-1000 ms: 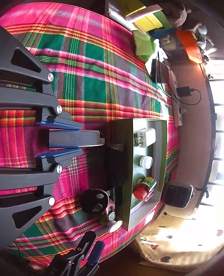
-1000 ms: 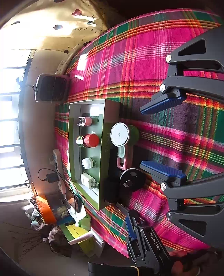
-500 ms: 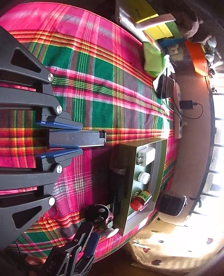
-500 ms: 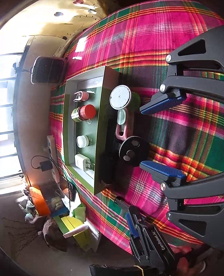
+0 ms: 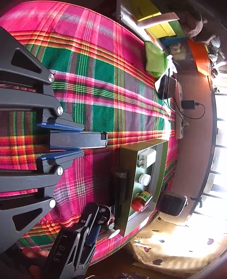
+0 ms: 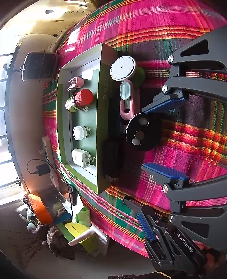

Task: Organize rigid objects
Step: 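Close the left gripper on the black bar while the right gripper grasps the black disc, then lift and carry the black bar with the left gripper while the right carries the disc over the tray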

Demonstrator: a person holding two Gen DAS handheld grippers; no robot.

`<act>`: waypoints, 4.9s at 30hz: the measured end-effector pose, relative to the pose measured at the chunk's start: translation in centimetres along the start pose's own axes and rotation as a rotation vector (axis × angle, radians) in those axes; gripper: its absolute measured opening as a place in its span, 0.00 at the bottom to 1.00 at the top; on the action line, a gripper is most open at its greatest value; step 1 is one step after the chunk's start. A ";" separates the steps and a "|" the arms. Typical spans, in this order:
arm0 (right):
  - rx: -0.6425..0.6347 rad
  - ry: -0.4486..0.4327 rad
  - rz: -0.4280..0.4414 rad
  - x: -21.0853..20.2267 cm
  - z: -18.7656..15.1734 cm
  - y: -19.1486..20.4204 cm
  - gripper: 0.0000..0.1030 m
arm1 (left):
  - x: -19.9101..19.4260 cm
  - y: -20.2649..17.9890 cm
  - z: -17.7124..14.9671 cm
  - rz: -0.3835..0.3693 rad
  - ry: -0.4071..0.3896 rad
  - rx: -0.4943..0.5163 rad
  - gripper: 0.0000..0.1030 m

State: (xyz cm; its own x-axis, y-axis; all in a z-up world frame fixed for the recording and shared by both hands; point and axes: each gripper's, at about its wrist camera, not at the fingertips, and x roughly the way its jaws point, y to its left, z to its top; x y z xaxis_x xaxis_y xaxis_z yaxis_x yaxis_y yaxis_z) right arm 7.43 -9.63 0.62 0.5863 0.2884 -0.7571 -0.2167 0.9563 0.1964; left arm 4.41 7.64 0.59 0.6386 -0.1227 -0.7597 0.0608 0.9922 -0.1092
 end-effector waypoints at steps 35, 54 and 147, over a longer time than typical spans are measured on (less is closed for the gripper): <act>0.144 -0.048 0.002 -0.9 -0.9 -2.3 0.27 | -0.1 0.0 0.0 -0.005 0.000 -0.002 0.21; 0.099 -0.070 0.016 -1.7 -0.9 -2.1 0.27 | -0.2 -0.2 0.0 0.014 0.005 0.010 0.21; 0.072 -0.073 -0.058 0.7 10.2 -10.1 0.27 | 5.8 -6.3 14.3 -0.124 -0.041 0.053 0.21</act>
State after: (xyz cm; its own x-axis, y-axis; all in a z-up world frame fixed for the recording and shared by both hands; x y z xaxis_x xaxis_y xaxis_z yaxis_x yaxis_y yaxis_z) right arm 18.00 -18.61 4.45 0.6523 0.2329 -0.7213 -0.1256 0.9717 0.2001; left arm 18.67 1.03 6.06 0.6546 -0.2443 -0.7154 0.1810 0.9695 -0.1655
